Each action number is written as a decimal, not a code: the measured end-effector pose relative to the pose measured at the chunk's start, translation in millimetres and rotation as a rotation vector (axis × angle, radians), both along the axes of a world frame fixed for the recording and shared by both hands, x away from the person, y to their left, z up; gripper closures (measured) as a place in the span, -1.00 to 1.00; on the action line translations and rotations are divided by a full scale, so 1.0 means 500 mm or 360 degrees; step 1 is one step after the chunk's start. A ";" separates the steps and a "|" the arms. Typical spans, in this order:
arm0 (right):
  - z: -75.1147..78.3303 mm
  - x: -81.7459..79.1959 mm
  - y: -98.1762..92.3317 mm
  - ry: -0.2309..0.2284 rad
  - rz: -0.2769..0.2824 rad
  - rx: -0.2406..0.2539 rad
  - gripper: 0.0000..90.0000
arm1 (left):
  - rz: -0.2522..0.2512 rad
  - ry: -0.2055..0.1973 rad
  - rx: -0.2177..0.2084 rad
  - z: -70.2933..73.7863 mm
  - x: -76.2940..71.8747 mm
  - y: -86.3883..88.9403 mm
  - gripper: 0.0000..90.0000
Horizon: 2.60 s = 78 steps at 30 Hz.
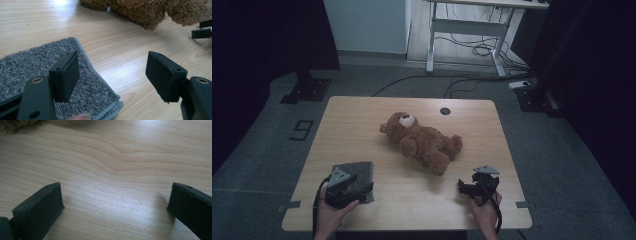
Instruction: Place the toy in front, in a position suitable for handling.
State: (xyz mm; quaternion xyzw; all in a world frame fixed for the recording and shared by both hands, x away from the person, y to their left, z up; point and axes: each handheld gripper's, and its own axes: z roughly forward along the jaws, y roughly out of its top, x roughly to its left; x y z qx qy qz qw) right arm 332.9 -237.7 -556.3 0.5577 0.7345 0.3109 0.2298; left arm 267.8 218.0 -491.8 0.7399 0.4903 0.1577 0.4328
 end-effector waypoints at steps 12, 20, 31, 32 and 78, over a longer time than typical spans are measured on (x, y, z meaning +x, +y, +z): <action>0.003 -0.010 0.008 -0.0032 -0.0031 0.0073 -0.87 | 0.0027 -0.0058 0.0025 0.021 0.023 -0.010 -0.43; 0.029 -0.022 0.007 -0.0122 -0.0017 0.0179 -0.85 | -0.0001 -0.0090 0.0082 0.034 0.062 -0.030 -0.43; 0.067 -0.040 0.034 -0.0232 0.0110 0.0257 -0.86 | -0.0001 -0.0097 0.0100 0.049 0.131 -0.049 -0.42; 0.073 -0.041 0.037 -0.0243 0.0118 0.0266 -0.85 | -0.0007 -0.0100 0.0097 0.050 0.135 -0.052 -0.42; 0.074 0.085 0.156 -0.0104 0.0281 0.0254 0.23 | -0.0257 -0.0163 0.0085 0.035 0.225 -0.223 0.62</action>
